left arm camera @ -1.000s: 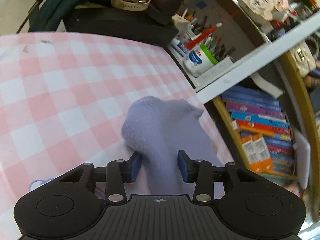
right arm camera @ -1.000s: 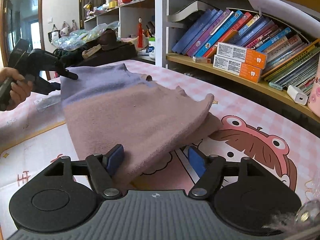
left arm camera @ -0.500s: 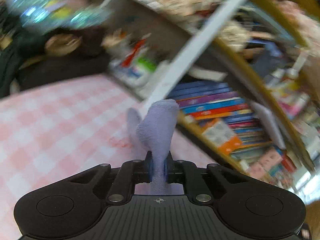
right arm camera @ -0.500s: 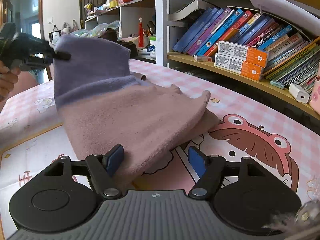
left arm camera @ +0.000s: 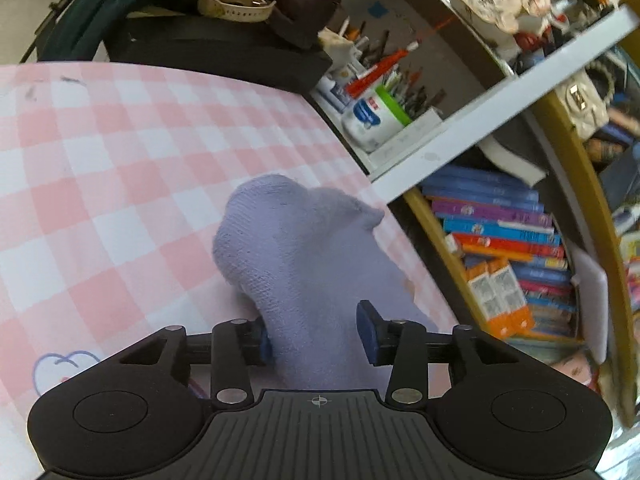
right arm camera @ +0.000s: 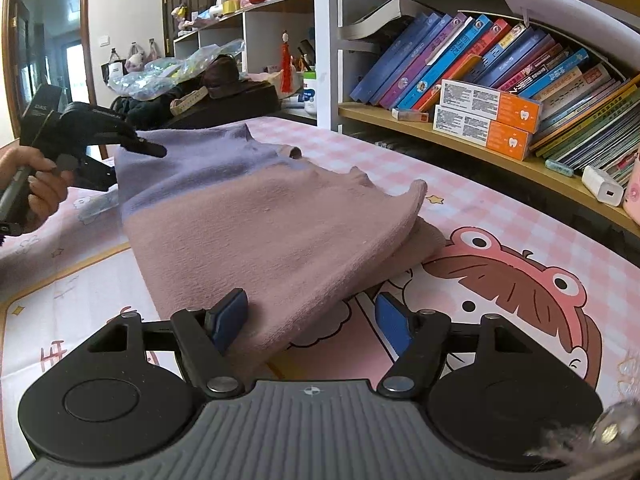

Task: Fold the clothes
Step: 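Pinch the lavender edge with the left tool and lift it, then fold the lavender half over the pink half with the left tool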

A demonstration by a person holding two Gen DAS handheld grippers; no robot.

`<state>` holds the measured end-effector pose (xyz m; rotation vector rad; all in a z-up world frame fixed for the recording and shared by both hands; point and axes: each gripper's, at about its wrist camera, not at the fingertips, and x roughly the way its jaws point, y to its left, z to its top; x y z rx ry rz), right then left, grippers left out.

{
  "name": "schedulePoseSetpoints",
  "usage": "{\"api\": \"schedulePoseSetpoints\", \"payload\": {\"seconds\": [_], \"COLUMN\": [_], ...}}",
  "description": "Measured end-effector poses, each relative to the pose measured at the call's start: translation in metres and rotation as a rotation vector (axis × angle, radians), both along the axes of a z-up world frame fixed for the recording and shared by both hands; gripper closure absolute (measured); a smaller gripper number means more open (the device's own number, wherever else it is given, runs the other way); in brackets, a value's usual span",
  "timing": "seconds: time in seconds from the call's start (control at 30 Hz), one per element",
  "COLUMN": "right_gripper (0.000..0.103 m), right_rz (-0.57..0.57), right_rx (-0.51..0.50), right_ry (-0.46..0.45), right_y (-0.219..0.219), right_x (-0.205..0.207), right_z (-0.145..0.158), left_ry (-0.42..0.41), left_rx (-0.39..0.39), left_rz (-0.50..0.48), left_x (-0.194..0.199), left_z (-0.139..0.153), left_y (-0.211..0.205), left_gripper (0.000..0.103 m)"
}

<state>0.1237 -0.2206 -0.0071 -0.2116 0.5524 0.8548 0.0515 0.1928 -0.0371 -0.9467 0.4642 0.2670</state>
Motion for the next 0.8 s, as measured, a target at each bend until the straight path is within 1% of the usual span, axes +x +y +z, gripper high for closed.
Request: {"api": "schedulePoseSetpoints", "payload": {"seconds": [0.03, 0.1, 0.13, 0.2, 0.23, 0.27, 0.3, 0.33, 0.37, 0.43, 0.5, 0.6, 0.67, 0.73, 0.8], "right_gripper": [0.036, 0.036, 0.036, 0.036, 0.041, 0.045, 0.056, 0.060, 0.060, 0.061, 0.061, 0.060, 0.060, 0.060, 0.060], "right_rz": [0.004, 0.008, 0.010, 0.008, 0.007, 0.006, 0.005, 0.001, -0.002, 0.006, 0.039, 0.110, 0.126, 0.133, 0.174], "right_rx": [0.000, 0.002, 0.004, 0.013, 0.023, 0.048, 0.072, 0.091, 0.103, 0.082, 0.079, 0.058, 0.044, 0.050, 0.069], "right_ry": [0.004, 0.012, 0.016, 0.028, 0.042, 0.077, 0.110, 0.135, 0.152, 0.135, 0.135, 0.086, 0.018, -0.039, -0.092], "right_y": [0.000, 0.000, 0.000, -0.001, -0.001, -0.002, -0.003, -0.003, -0.001, 0.007, 0.017, 0.038, 0.048, 0.055, 0.064], "right_x": [0.000, 0.001, 0.002, 0.002, 0.003, 0.004, 0.005, 0.004, 0.003, -0.007, -0.019, -0.044, -0.056, -0.061, -0.062], "right_z": [0.000, -0.001, -0.001, -0.001, -0.001, -0.002, -0.002, -0.003, -0.003, 0.000, 0.001, 0.006, 0.013, 0.021, 0.027], "left_ry": [-0.008, -0.023, -0.025, -0.028, -0.034, -0.041, -0.044, -0.043, -0.045, -0.049, -0.046, -0.034, -0.028, -0.020, -0.012], "left_rx": [-0.001, -0.001, -0.012, -0.059, -0.092, -0.124, -0.132, -0.120, -0.106, -0.075, -0.035, 0.025, 0.057, 0.078, 0.093], "left_rz": [0.004, 0.010, 0.013, 0.016, 0.013, 0.010, 0.001, -0.012, -0.024, -0.038, -0.035, -0.040, -0.054, -0.057, -0.056], "left_x": [0.000, 0.000, 0.000, 0.000, -0.001, -0.002, -0.003, -0.004, -0.007, -0.014, -0.024, -0.039, -0.046, -0.050, -0.051], "left_z": [-0.001, -0.003, -0.005, -0.010, -0.012, -0.015, -0.015, -0.013, -0.010, -0.003, 0.004, 0.015, 0.021, 0.024, 0.026], "left_y": [0.000, 0.000, 0.001, 0.005, 0.008, 0.011, 0.013, 0.014, 0.016, 0.023, 0.033, 0.050, 0.061, 0.070, 0.077], "left_gripper": [0.063, 0.068, 0.071, 0.083, 0.085, 0.086, 0.088, 0.088, 0.088, 0.089, 0.089, 0.089, 0.089, 0.089, 0.089]}}
